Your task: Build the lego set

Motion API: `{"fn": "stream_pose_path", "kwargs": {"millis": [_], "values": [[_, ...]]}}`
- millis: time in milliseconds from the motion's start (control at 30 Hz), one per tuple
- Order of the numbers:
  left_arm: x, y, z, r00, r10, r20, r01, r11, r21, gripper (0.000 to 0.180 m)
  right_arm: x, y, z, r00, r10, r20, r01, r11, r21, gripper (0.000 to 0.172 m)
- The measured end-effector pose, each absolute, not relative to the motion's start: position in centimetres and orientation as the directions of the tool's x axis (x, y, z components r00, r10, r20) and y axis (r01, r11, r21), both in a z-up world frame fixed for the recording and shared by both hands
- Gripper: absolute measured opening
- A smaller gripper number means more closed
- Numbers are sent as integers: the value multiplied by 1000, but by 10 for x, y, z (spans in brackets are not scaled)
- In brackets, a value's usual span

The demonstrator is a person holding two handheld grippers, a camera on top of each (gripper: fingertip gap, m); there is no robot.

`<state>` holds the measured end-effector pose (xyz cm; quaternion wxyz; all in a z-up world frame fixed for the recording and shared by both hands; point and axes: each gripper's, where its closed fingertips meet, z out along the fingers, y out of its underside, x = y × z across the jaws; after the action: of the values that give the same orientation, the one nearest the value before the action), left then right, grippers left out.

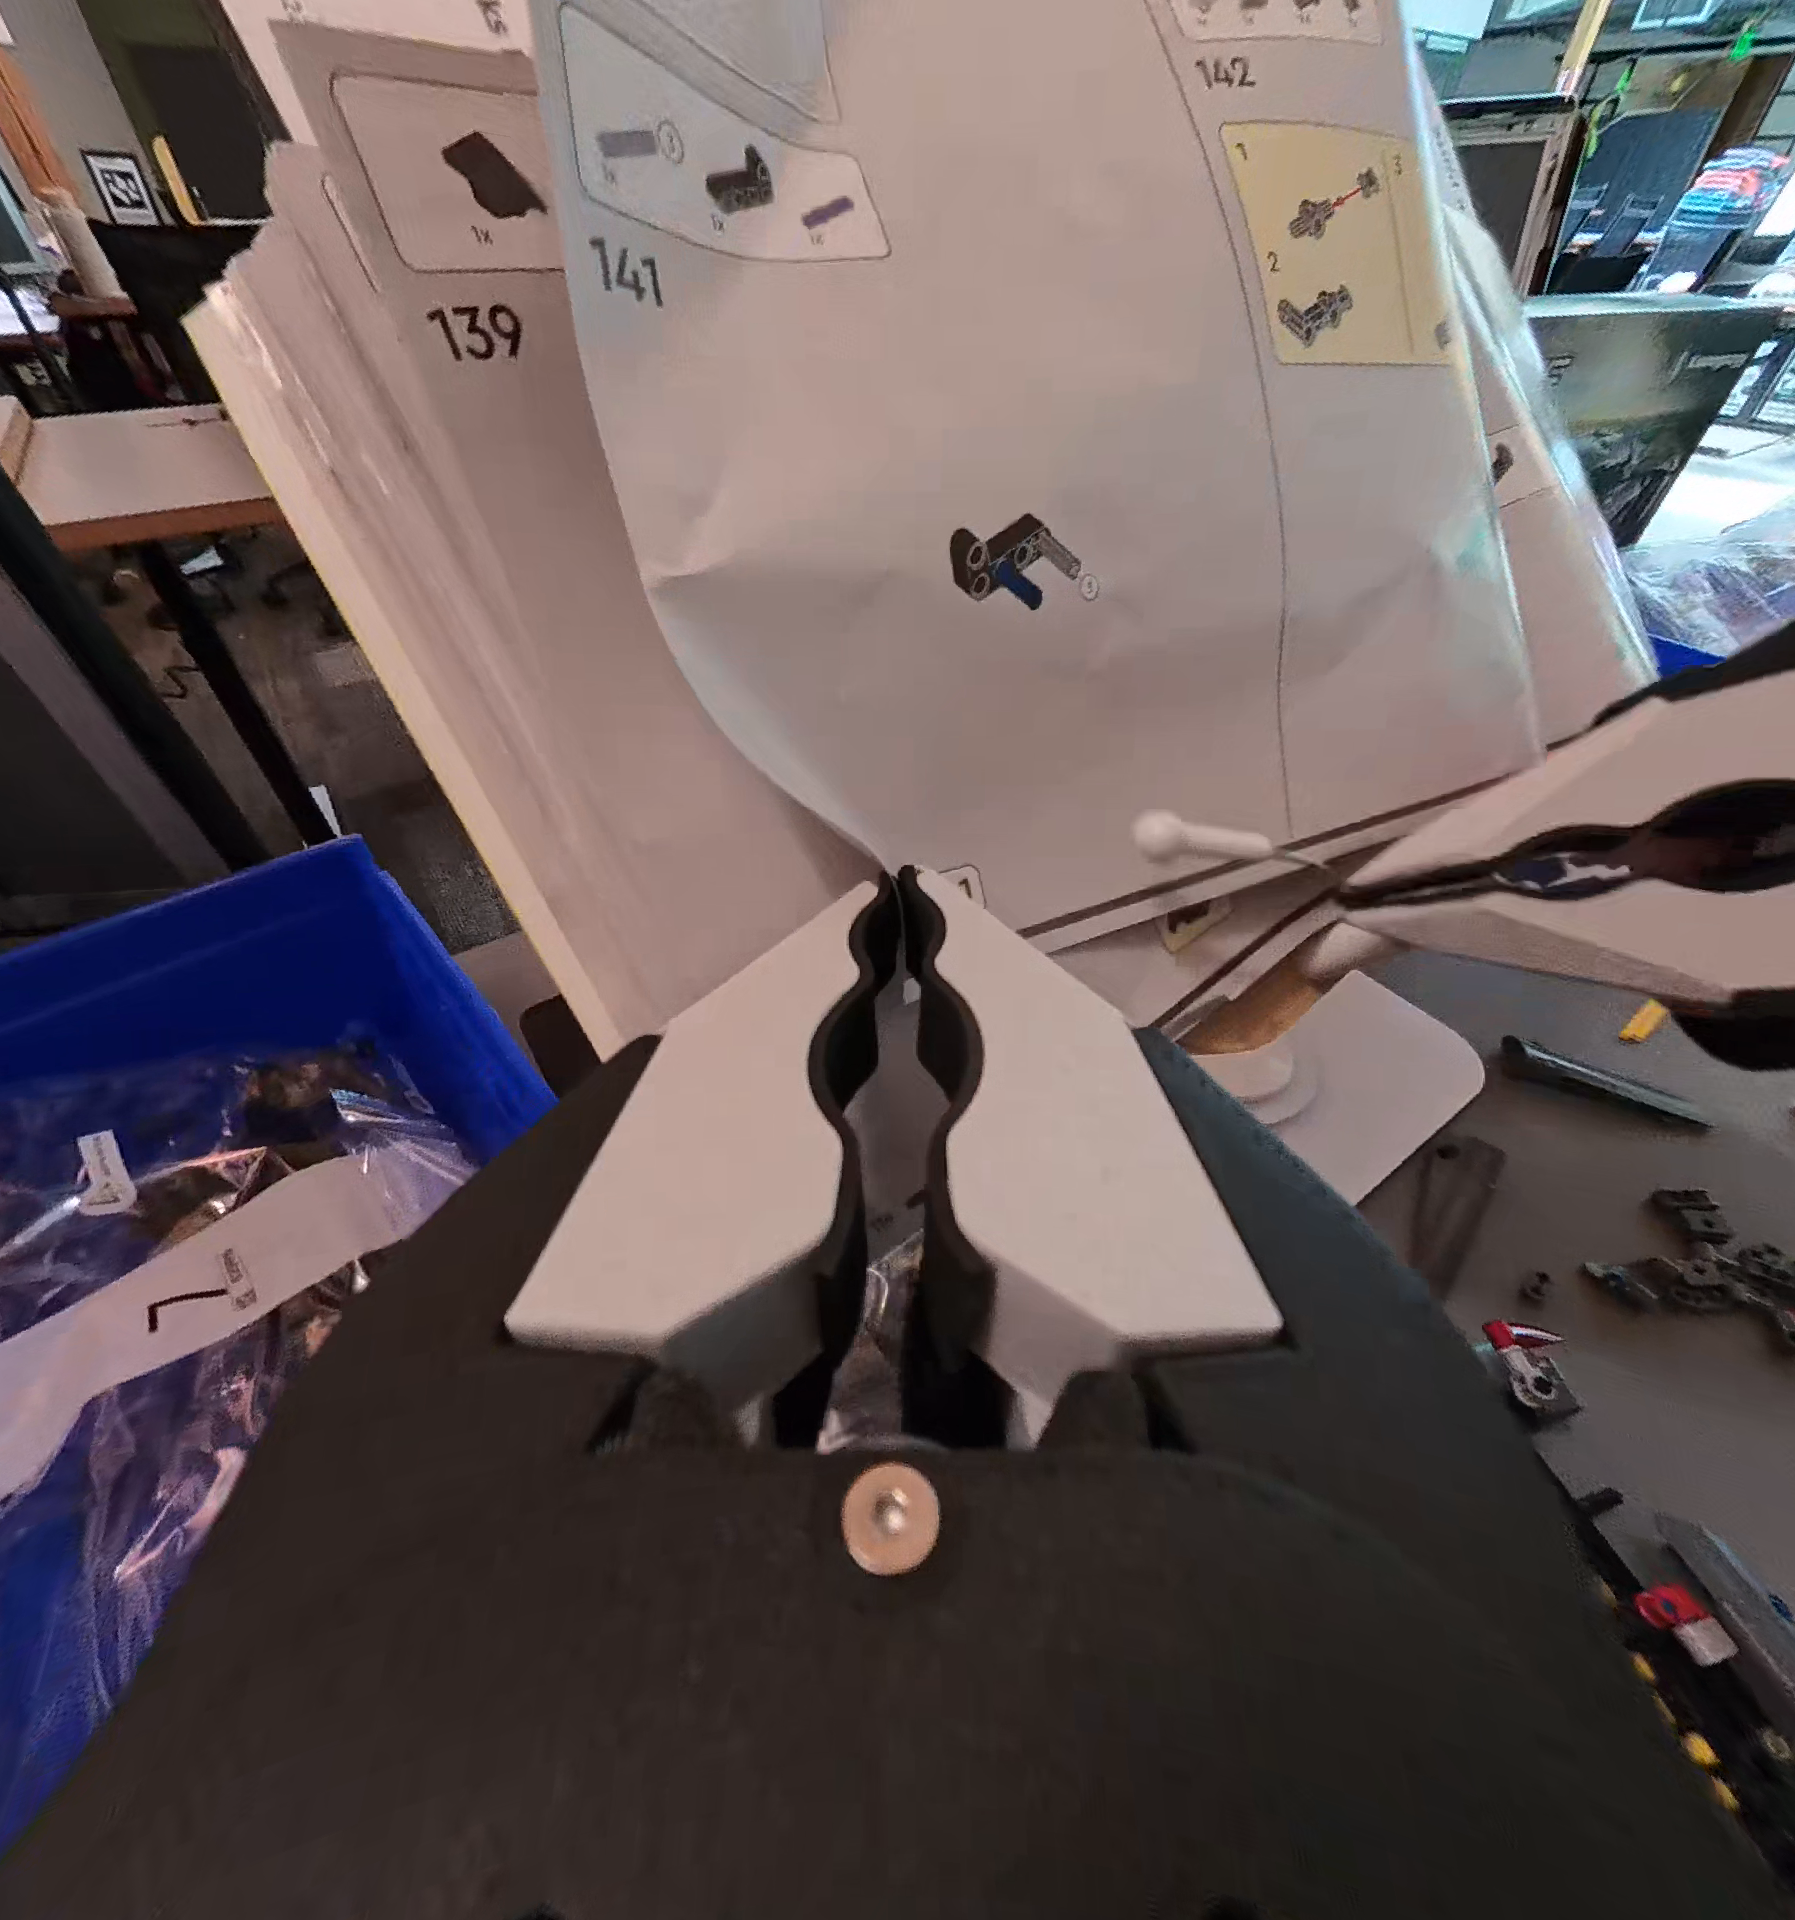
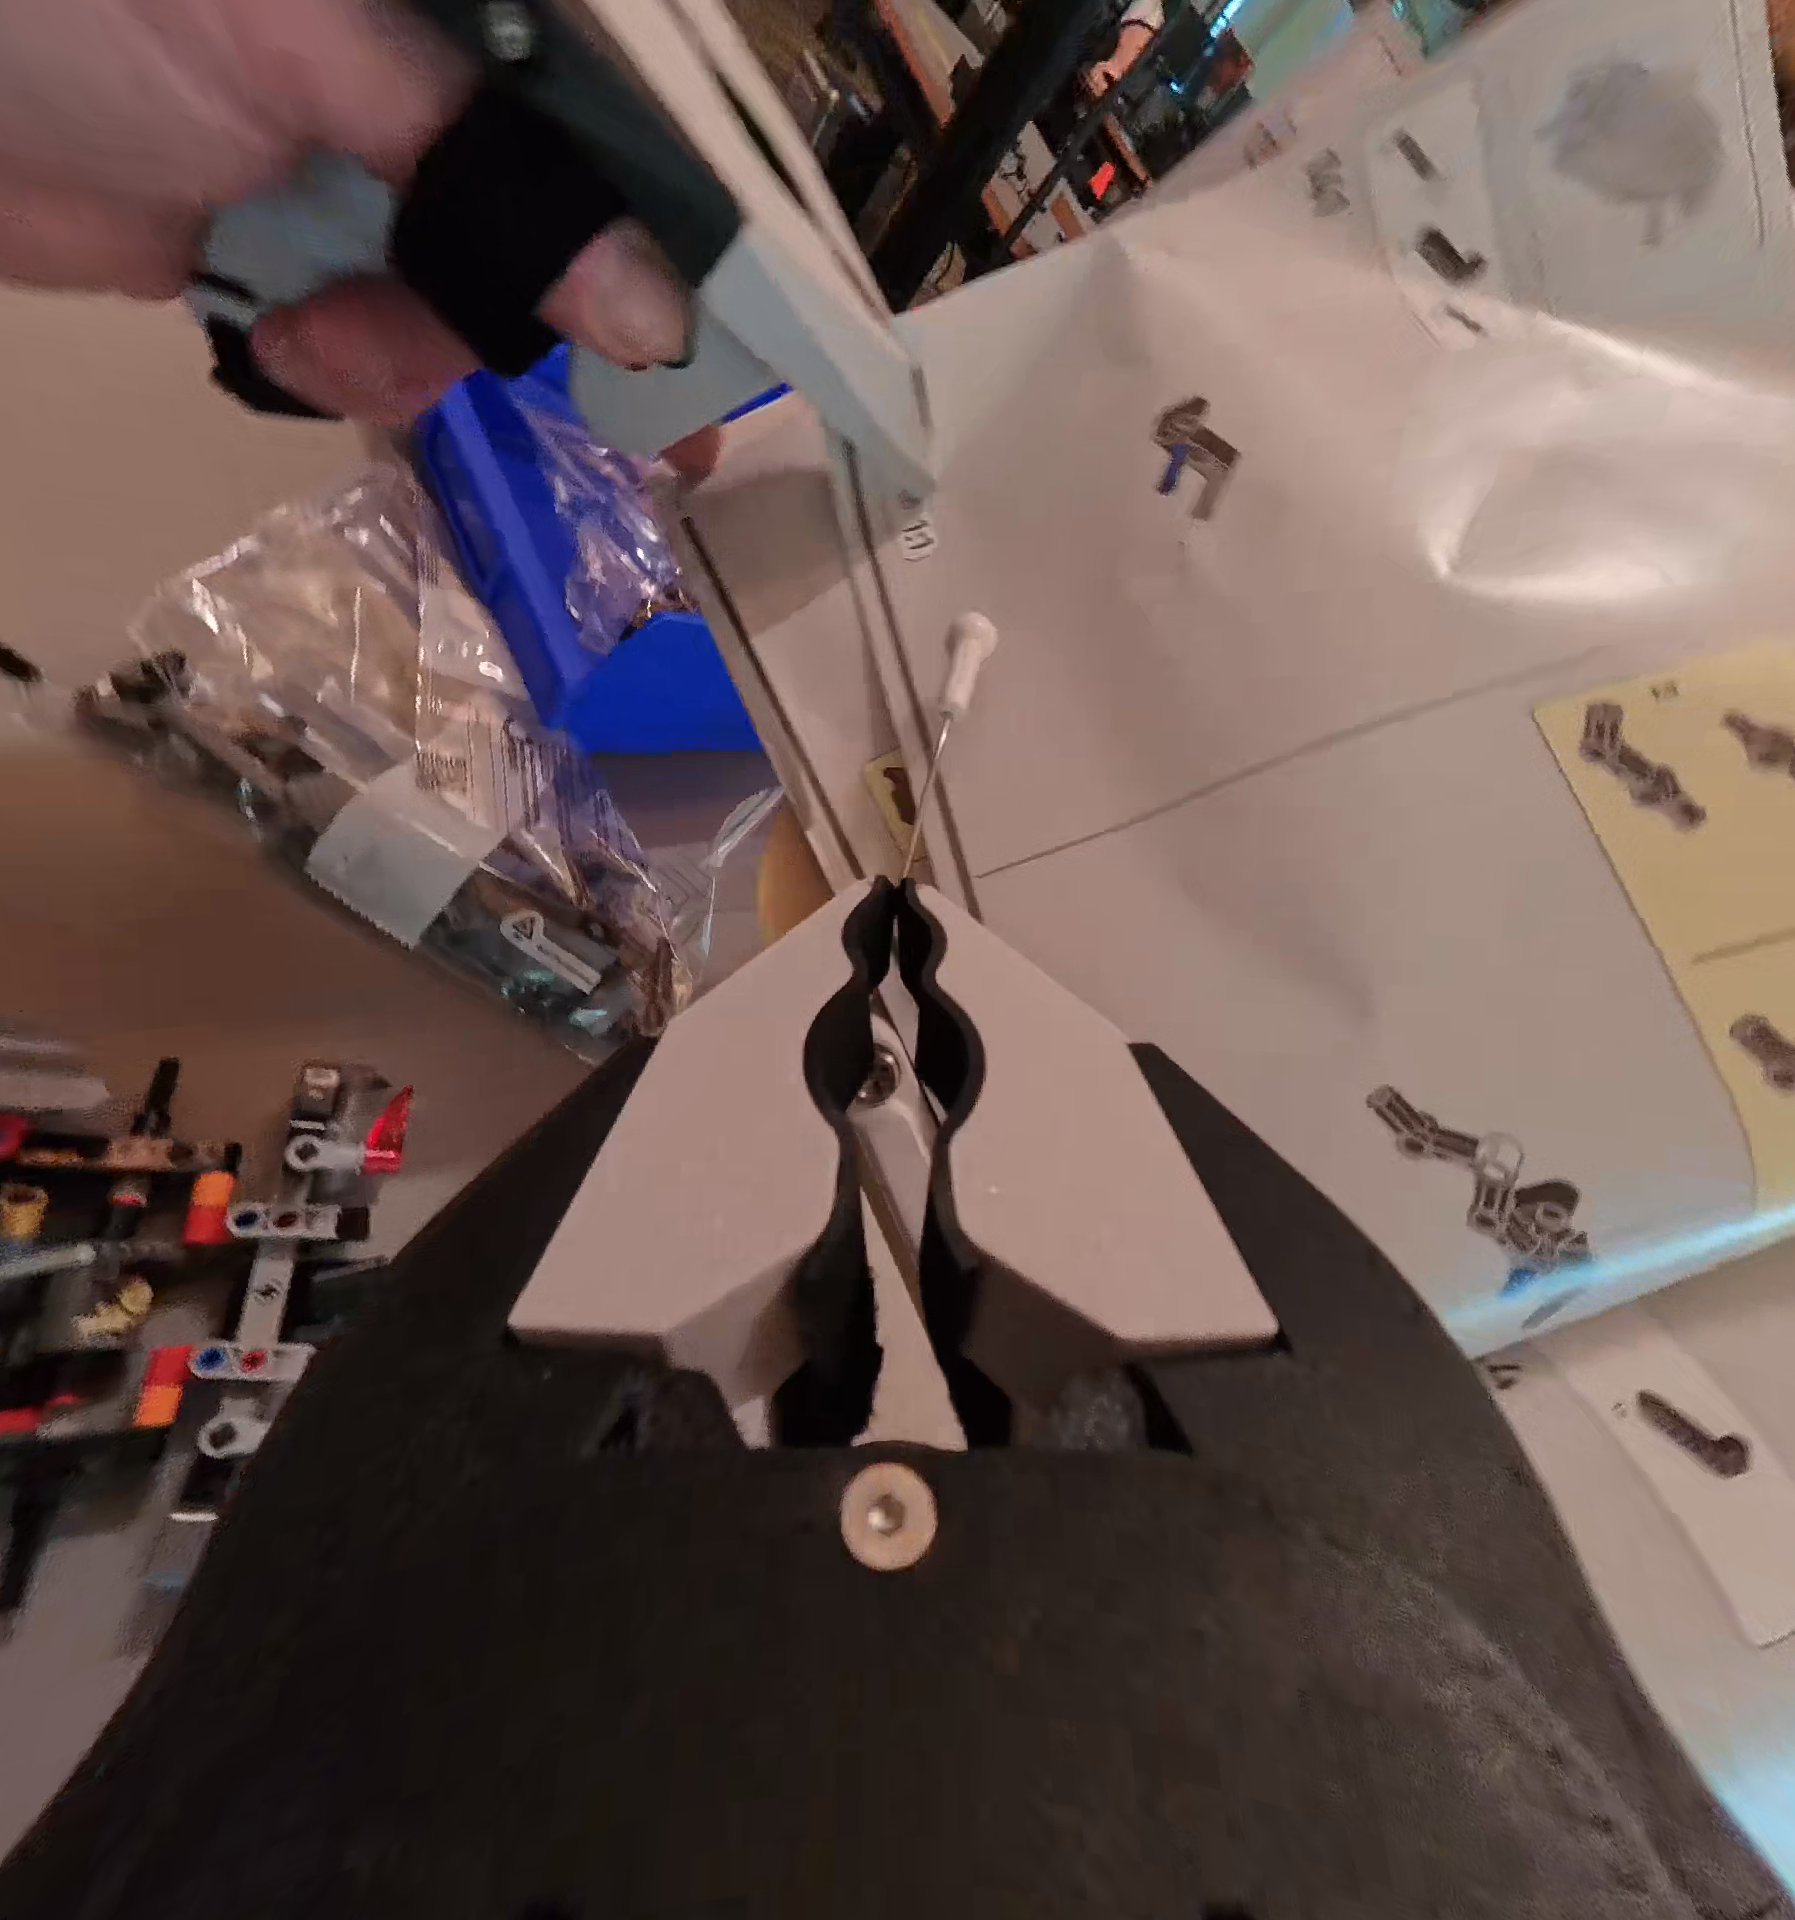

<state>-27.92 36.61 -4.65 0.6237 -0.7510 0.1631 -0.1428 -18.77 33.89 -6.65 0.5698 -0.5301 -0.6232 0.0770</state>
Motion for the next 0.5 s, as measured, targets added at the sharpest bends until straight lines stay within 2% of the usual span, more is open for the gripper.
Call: {"fn": "stream_pose_path", "kwargs": {"millis": [100, 200, 367, 500], "values": [[-279, 358, -50, 906, -422, 5, -80, -182, -980, 0, -184, 348, -61, 306, 802, 513, 514, 314, -798, 0], [-279, 349, -63, 906, -423, 28, -68, -209, -975, 0, -180, 354, -57, 373, 818, 438, 473, 238, -848, 0], [-279, 339, -77, 882, -447, 150, 47, -233, -971, 0, -177, 357, -58, 411, 812, 414, 479, 194, -856, 0], [-282, 337, -77, 885, -433, 172, 85, -214, -973, 0, -177, 357, -61, 402, 803, 439, 529, 188, -828, 1]]}}
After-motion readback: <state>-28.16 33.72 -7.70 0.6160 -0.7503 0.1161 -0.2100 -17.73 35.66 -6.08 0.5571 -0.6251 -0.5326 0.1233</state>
